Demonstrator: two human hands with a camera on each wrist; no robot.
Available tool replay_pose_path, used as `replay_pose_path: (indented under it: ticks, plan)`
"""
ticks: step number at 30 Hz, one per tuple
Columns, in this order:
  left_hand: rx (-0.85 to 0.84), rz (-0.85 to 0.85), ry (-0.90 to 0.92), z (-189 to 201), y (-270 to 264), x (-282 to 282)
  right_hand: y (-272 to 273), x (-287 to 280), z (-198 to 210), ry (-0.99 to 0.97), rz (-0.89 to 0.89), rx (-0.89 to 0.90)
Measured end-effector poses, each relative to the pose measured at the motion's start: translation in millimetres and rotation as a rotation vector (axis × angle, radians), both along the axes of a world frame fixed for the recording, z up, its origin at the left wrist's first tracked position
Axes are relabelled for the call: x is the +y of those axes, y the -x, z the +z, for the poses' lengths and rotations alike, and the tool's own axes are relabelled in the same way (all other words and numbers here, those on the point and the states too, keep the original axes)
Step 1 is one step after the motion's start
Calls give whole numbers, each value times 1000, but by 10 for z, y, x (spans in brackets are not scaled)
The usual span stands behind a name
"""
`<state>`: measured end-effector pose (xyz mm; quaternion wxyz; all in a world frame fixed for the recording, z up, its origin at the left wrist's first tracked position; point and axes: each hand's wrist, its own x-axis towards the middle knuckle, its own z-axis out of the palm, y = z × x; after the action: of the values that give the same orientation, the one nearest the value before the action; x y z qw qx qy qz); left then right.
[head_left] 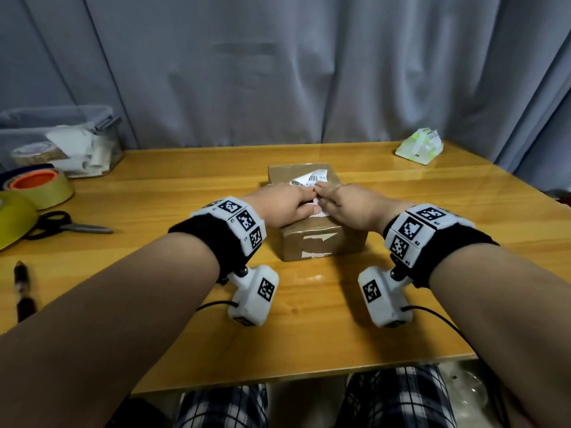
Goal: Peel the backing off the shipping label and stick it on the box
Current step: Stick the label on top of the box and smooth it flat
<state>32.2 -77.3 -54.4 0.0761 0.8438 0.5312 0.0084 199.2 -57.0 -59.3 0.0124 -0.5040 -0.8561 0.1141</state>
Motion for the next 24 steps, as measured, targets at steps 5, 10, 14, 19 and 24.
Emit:
replay_pose_path:
  ticks: [5,10,14,19,24]
  plan:
    - [23,-17,33,1,0,36,26,-6,-12,-7,16,-17]
    - [87,14,63,-17,-13,25,18,-31,15,37,5,-69]
    - [109,21,103,-7,-21,21,26,-13,82,52,4,-128]
    - [120,-2,100,36,-17,18,94,113,119,78,-24,-159]
    - [148,-12,109,35,17,32,139,216,90,64,-41,-128]
